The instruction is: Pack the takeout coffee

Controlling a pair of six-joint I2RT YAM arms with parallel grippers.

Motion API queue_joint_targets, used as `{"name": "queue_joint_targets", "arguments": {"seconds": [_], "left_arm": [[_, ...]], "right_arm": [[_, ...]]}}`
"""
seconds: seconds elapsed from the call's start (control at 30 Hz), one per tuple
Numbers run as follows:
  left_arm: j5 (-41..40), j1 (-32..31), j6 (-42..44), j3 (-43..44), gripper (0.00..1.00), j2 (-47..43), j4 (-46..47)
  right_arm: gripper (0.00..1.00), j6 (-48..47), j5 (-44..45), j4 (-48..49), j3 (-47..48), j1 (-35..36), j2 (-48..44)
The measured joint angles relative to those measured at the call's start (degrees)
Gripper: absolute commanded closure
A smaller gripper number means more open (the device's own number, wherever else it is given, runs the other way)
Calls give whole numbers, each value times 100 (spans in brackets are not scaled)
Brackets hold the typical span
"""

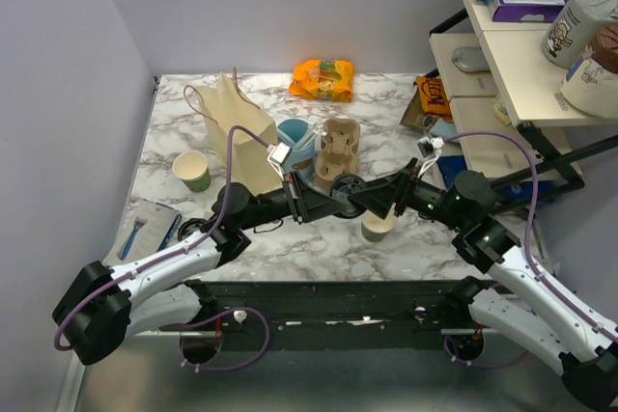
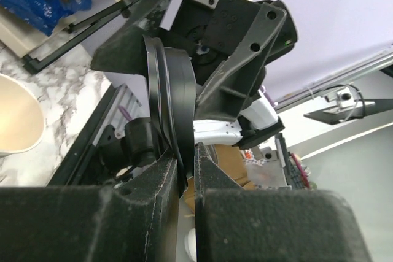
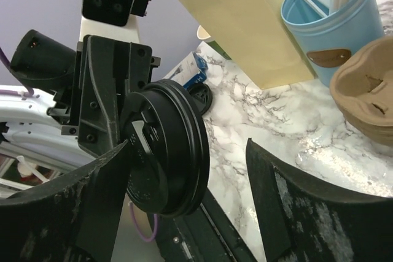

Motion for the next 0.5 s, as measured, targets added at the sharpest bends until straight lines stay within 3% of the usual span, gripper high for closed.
{"name": "queue_joint_targets", "arguments": {"seconds": [0.1,0.27,0.3,0.33,0.5], "left_arm": [[-48,-48,116,50,100,9,-164],[-131,-66,234,81,100,15,-291],[-131,-66,243,101,100,28,-313],[-127,-70,245,133,100,50,-321],[-129,-96,284,223,96,144,-348]], "right_arm": [[40,-46,7,-184,35,0,-83],[49,17,4,-348,52,0,-243],[54,22,2,-369,55,0,-278],[66,28,7,-396,66,-2,-310],[81,155,7,-481,149,-13,-334]]}}
